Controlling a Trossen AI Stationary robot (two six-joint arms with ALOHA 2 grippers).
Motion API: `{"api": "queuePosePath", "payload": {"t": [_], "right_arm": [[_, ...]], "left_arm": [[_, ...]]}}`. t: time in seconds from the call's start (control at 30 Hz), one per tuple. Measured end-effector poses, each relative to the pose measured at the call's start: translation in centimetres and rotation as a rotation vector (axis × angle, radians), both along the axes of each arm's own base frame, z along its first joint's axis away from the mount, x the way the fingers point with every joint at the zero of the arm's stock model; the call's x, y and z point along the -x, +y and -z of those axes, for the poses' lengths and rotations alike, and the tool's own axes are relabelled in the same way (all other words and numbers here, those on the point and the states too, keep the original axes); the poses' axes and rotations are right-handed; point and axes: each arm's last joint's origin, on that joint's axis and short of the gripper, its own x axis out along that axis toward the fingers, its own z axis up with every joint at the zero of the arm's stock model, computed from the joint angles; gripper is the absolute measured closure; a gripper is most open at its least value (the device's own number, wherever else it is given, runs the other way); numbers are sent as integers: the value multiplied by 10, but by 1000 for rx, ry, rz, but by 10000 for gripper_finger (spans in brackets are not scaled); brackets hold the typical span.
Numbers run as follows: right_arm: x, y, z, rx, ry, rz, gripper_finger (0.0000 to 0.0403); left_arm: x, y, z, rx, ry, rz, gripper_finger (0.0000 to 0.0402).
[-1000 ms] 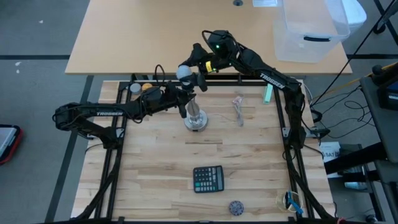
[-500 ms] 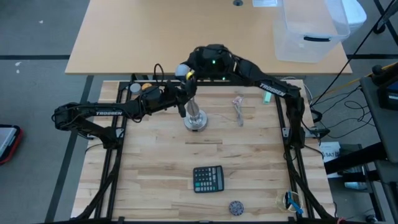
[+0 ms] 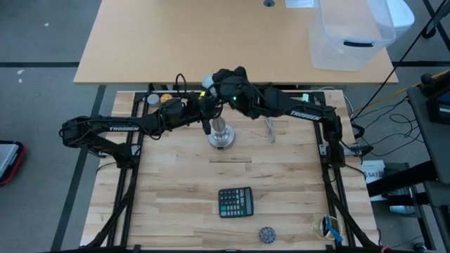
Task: Screw lightbulb
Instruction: Insert the light bulb into the lamp
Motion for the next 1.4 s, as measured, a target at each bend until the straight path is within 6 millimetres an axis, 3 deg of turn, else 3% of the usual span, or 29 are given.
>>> {"api": "queuePosePath", "payload": {"t": [0.27, 0.53, 0.87, 1.13, 1.4], "right_arm": [[0, 10, -1, 17, 4, 16, 124], [8, 9, -12, 57, 41, -185, 120], [14, -11, -26, 129, 17, -447, 50], [19, -26, -26, 279, 54, -818, 40], [30, -67, -27, 339, 72, -779, 39]], "left_arm": [[0, 0, 0, -2, 1, 8, 328], [-1, -2, 0, -11, 6, 26, 328], [-1, -4, 0, -13, 1, 27, 328], [-2, -4, 0, -12, -3, 30, 328], [-2, -4, 0, -13, -2, 32, 328]]}}
